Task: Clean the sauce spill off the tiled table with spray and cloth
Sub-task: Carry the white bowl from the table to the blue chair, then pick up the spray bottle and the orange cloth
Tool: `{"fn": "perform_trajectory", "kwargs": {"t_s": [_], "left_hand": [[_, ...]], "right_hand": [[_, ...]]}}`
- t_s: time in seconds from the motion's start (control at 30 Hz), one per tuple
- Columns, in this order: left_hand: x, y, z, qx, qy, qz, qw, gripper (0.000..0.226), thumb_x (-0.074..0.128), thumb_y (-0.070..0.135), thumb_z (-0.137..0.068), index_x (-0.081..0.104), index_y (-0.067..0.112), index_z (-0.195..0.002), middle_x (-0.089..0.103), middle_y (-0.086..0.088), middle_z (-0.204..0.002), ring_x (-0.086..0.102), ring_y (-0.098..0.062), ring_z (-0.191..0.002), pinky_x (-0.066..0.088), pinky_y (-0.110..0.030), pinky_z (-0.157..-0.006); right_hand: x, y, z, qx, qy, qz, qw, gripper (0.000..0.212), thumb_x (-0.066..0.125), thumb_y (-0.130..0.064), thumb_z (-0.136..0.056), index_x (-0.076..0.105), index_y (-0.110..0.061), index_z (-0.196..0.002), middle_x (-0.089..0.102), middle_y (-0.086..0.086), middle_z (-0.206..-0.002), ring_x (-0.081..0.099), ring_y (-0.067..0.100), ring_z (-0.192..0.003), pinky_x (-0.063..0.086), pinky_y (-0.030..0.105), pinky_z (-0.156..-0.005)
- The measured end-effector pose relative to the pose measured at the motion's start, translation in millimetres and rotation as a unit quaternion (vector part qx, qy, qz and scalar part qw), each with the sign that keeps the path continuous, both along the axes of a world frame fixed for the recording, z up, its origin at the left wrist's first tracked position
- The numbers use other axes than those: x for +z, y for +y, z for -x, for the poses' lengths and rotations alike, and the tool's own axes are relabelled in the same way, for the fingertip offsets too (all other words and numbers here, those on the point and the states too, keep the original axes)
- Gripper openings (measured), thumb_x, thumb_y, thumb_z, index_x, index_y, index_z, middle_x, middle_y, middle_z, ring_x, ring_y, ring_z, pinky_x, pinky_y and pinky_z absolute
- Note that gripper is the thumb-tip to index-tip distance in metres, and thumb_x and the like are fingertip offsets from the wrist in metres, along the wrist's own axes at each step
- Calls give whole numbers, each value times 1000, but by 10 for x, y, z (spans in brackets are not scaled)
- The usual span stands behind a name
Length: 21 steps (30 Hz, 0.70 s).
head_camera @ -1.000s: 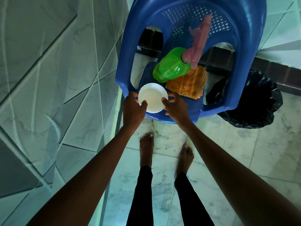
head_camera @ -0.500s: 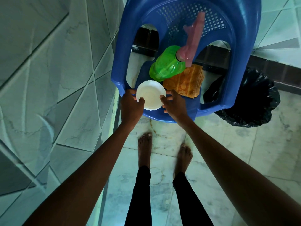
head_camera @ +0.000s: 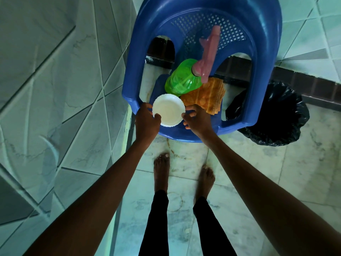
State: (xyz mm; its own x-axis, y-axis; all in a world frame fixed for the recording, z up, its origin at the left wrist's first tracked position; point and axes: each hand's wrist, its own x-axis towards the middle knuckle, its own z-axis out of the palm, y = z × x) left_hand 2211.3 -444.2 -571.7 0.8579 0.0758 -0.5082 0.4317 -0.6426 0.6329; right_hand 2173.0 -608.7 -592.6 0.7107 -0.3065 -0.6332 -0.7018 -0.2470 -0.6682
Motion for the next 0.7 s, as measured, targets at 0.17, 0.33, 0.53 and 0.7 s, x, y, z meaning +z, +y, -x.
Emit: {"fn": "perform_trajectory", "kwargs": {"t_s": [0.17, 0.33, 0.53, 0.7], "left_hand": [[0, -7, 4, 8, 6, -4, 1000, 34, 63, 8, -86, 55, 3, -118, 65, -13, -107, 62, -23, -90, 50, -30, -76], [-15, 4, -26, 18, 2, 0, 1000, 35, 65, 15, -87, 54, 5, -119, 67, -13, -100, 64, -25, -92, 49, -32, -77], [-30, -2, -37, 4, -4, -2, 1000, 35, 66, 19, -88, 54, 6, -118, 67, -11, -104, 64, -25, -93, 50, -31, -79], [-29, -27, -25, 8, -24, 6, 1000, 45, 67, 20, -86, 50, 7, -126, 60, -11, -114, 62, -26, -102, 51, -35, -85]], "right_hand": [[-63, 10, 48, -8, 19, -10, 1000, 29, 63, -16, -96, 61, -4, -122, 67, 2, -78, 67, 17, -64, 62, 46, -68], [-104, 16, 37, -20, 15, -1, 1000, 27, 64, -22, -95, 62, -8, -118, 66, 0, -74, 70, 27, -70, 61, 48, -71], [-161, 8, 1, -44, 21, 0, 999, 31, 64, -32, -94, 62, -11, -117, 67, -2, -77, 71, 25, -78, 60, 50, -74], [-105, -37, -4, -27, -15, 15, 999, 20, 54, -15, -98, 67, -2, -106, 69, 15, -78, 64, 23, -67, 59, 50, -68]]}}
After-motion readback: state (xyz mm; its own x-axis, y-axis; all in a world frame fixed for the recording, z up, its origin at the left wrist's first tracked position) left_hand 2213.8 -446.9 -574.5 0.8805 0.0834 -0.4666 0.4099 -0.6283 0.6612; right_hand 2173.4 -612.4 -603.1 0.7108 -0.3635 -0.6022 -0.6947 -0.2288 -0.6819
